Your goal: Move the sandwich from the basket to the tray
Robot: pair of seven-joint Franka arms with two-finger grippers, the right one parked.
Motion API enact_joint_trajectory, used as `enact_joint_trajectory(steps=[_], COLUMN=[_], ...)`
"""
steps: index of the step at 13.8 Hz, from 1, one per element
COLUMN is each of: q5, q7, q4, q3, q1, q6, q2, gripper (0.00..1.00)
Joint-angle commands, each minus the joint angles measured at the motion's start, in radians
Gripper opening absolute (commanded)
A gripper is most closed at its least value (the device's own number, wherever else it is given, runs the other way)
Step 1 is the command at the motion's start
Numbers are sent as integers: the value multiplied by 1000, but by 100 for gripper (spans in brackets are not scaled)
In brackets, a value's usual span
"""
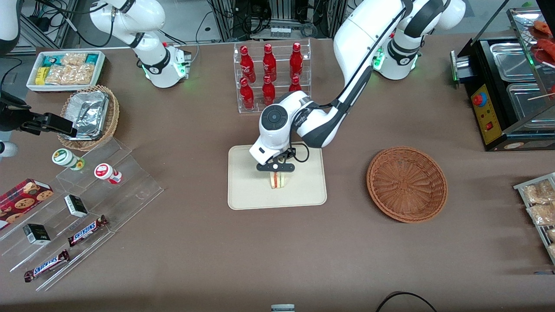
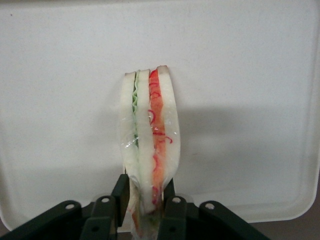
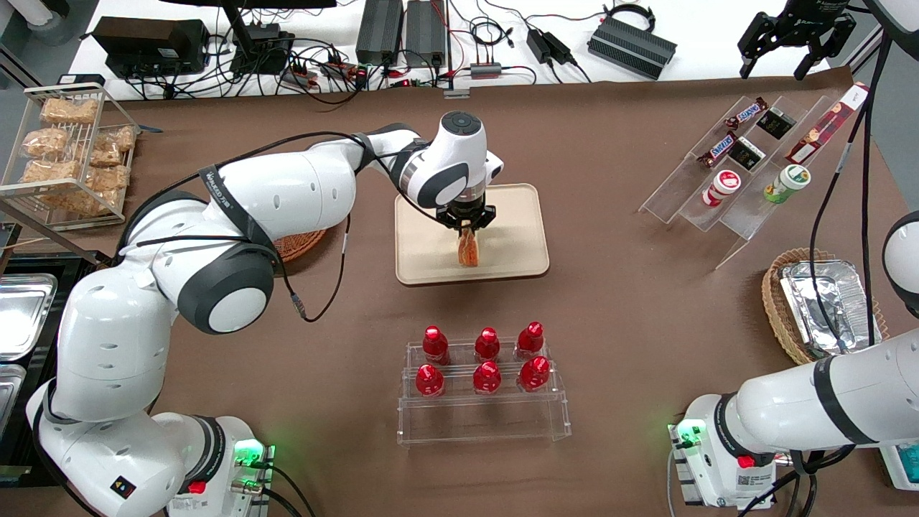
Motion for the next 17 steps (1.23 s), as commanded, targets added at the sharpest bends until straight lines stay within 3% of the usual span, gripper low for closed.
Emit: enact_joint_trajectory(steps=[1, 11, 17], q5=[-5, -6, -24], q7=[-64, -42, 215], q4=[19, 10, -24], q3=[16, 16, 17], q1=[-4, 176, 357], q6=[-14, -369, -573], q2=[-44, -403, -593], gripper=[100, 100, 100])
